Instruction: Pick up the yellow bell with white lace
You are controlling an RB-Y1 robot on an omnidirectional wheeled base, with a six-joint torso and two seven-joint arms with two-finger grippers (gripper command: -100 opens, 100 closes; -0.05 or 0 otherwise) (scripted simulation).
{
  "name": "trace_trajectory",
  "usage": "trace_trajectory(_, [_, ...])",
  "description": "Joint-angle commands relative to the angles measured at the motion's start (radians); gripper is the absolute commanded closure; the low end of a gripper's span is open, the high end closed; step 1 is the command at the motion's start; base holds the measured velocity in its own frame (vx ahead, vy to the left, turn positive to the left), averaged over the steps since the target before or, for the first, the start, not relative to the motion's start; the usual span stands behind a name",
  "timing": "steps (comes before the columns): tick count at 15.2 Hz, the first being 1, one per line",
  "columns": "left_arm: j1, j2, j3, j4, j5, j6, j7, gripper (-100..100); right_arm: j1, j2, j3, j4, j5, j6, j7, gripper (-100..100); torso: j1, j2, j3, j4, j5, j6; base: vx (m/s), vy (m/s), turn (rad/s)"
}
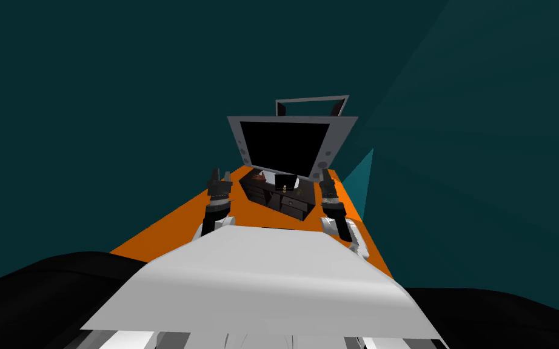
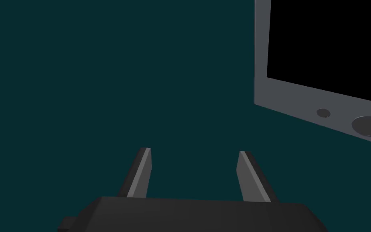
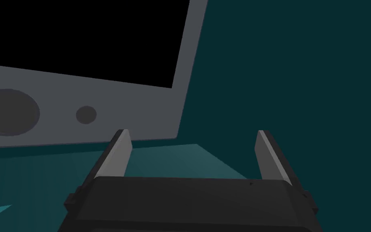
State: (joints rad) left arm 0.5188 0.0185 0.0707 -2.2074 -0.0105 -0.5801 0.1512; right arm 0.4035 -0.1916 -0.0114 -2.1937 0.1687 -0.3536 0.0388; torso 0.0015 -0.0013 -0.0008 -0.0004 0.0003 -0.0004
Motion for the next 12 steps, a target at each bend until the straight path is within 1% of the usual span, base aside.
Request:
trace_trajectory(1, [0.0,0.0,0.0,0.0,0.0,0.0,0.0,0,-0.008,-0.02,0.011,0.03,0.017,0.005,0.009,-100,0.0,0.0,0.0,0.0,0.0,0.0,0.012,0.024,0.062])
trace_trajectory(2, [0.0,0.0,0.0,0.0,0.0,0.0,0.0,0,-0.022,-0.048,0.021,0.065,0.037,0.014,0.016,-100,0.0,0.0,0.0,0.0,0.0,0.0,0.014,0.023,0.072])
trace_trajectory(3, [0.0,0.0,0.0,0.0,0.0,0.0,0.0,0,-0.022,-0.048,0.021,0.068,0.037,0.014,0.016,-100,0.0,0.0,0.0,0.0,0.0,0.0,0.013,0.021,0.056])
trace_trajectory(4, [0.0,0.0,0.0,0.0,0.0,0.0,0.0,0,-0.037,-0.075,0.032,0.094,0.058,0.024,0.025,-100,0.0,0.0,0.0,0.0,0.0,0.0,0.011,0.027,0.09])
trace_trajectory(5, [0.0,0.0,0.0,0.0,0.0,0.0,0.0,0,-0.037,-0.075,0.032,0.108,0.058,0.024,0.025,-100,0.0,0.0,0.0,0.0,0.0,0.0,0.011,0.025,0.075])
trace_trajectory(6, [0.0,0.0,0.0,0.0,0.0,0.0,0.0,0,-0.052,-0.102,0.043,0.138,0.081,0.034,0.033,-100,0.0,0.0,0.0,0.0,0.0,0.0,0.011,0.027,0.083])
trace_trajectory(7, [0.0,0.0,0.0,0.0,0.0,0.0,0.0,0,-0.052,-0.102,0.043,0.152,0.081,0.034,0.033,-100,0.0,0.0,0.0,0.0,0.0,0.0,0.012,0.024,0.078])
trace_trajectory(8, [0.0,0.0,0.0,0.0,0.0,0.0,0.0,0,-0.069,-0.129,0.055,0.18,0.105,0.045,0.042,-100,0.0,0.0,0.0,0.0,0.0,0.0,0.019,0.029,0.102])
trace_trajectory(9, [0.0,0.0,0.0,0.0,0.0,0.0,0.0,0,-0.069,-0.129,0.055,0.197,0.105,0.045,0.042,-100,0.0,-0.001,0.0,0.0,0.0,0.0,0.022,0.027,0.076])
trace_trajectory(10, [0.0,0.0,0.0,0.0,0.0,0.0,0.0,0,-0.086,-0.155,0.068,0.232,0.129,0.056,0.052,-100,0.0,-0.001,0.0,0.0,0.0,0.0,0.016,0.029,0.083])
trace_trajectory(11, [0.0,0.0,0.0,0.0,0.0,0.0,0.0,0,-0.086,-0.155,0.068,0.245,0.129,0.056,0.052,-100,0.0,0.0,0.0,0.0,0.0,0.0,0.013,0.027,0.073])
trace_trajectory(12, [0.0,0.0,0.0,0.0,0.0,0.0,0.0,0,-0.104,-0.181,0.081,0.268,0.155,0.067,0.062,-100,0.0,0.0,0.0,0.0,0.0,0.0,0.016,0.033,0.11])
